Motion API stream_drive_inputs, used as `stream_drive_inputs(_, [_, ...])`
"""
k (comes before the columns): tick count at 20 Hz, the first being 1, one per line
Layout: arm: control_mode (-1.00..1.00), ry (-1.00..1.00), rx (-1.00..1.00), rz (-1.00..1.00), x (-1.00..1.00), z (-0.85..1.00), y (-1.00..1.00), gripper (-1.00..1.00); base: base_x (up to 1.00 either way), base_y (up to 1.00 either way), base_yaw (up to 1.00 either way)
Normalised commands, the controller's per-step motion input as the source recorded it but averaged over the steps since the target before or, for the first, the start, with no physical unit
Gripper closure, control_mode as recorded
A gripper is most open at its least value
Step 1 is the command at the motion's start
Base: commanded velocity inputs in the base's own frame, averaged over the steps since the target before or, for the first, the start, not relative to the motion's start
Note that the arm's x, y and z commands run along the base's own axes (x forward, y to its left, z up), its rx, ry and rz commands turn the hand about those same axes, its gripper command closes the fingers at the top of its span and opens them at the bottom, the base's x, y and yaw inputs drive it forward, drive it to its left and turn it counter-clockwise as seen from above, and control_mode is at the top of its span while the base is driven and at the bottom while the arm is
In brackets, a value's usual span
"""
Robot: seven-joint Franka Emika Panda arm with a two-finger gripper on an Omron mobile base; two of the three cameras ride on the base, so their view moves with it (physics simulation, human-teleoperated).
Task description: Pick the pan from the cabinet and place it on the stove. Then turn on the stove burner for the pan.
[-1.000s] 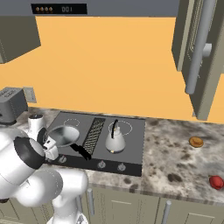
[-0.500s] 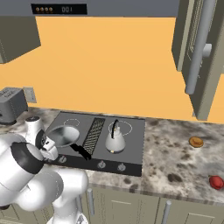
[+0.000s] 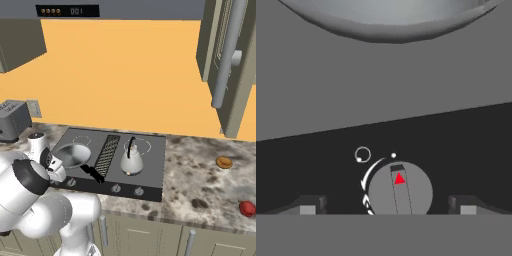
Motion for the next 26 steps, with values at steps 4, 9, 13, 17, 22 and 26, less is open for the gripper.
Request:
stream_drive_inputs(4, [-1.00,-0.04,0.00,0.07,0.01,-0.20,0.00,1.00,0.00,0.00,0.00])
stream_drive_inputs(9, [-1.00,-0.05,0.00,0.04,-0.02,-0.11,0.00,1.00,0.00,0.00,0.00])
stream_drive_inputs(13, [-1.00,-0.01,0.02,0.02,-0.07,-0.11,-0.16,1.00,0.00,0.00,0.00])
stream_drive_inputs(17, [-1.00,-0.07,0.05,0.08,-0.07,-0.16,-0.46,1.00,0.00,0.00,0.00])
stream_drive_inputs(22, [-1.00,-0.04,0.00,0.09,-0.08,-0.21,-0.24,1.00,0.00,0.00,0.00])
stream_drive_inputs(26, [-1.00,-0.04,0.00,0.13,-0.02,-0.20,-0.02,1.00,0.00,0.00,0.00])
